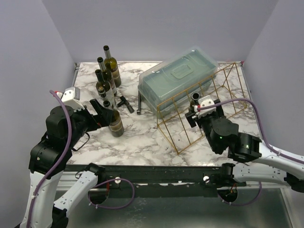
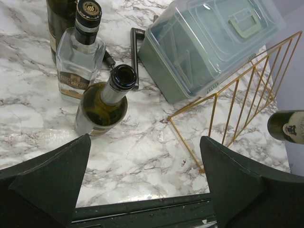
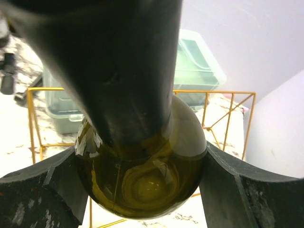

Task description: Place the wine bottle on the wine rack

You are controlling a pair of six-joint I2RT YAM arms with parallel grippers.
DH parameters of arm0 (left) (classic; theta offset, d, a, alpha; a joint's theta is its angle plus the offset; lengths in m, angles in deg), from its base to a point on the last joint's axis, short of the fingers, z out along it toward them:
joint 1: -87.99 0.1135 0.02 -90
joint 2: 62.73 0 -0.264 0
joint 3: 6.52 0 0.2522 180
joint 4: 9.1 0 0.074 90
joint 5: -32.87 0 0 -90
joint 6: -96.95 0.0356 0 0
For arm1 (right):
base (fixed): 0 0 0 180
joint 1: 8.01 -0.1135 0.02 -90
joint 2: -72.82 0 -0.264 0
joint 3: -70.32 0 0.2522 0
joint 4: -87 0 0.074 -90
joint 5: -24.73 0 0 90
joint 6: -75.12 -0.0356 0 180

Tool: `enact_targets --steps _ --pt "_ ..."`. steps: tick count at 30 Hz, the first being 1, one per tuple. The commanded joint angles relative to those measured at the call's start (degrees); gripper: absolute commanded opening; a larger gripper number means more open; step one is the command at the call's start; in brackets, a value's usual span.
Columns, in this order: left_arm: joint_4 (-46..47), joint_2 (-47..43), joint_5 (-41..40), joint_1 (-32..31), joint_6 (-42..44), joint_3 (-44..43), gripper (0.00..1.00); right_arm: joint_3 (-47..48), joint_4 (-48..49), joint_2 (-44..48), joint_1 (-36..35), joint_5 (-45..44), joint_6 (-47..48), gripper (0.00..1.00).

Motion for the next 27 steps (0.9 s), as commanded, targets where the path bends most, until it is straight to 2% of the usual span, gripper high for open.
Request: enact_targets --steps 1,5,10,12,15,20,24,27 --pt "-0.23 -0.01 2.09 0.04 0.08 0.93 0.99 4.2 0.92 -3.56 9.39 2.09 -0.48 0.01" --pt "-0.38 -0.21 2.63 0.04 0.44 0.55 0.99 6.32 -2.25 -7.49 27.12 15.65 -1.74 0.01" --pt "-1.2 -0.14 1.69 0.04 1.05 -1.12 0.99 5.85 3.23 -12.24 39.51 15.65 -0.53 0.01" --pt "-0.94 0.32 1.91 0.04 0.78 -1.22 0.99 3.64 4.94 -12.71 45.36 23.79 3.75 0.0" --pt "-0.85 1.35 2.7 0.04 1.12 -1.22 0.99 0.35 10.68 -13.41 53.01 27.52 4.82 0.01" --pt "0.15 2.47 3.17 0.04 1.16 0.51 0.99 -0.69 13.75 -15.37 60.24 34.02 0.61 0.0" --pt "2.05 4.64 4.14 0.04 2.23 2.5 0.99 -2.46 18.06 -19.02 62.81 34.75 0.67 0.01" --pt "2.23 7.01 4.49 0.04 3.86 2.06 0.99 -3.18 19.92 -20.83 64.68 39.24 2.83 0.01"
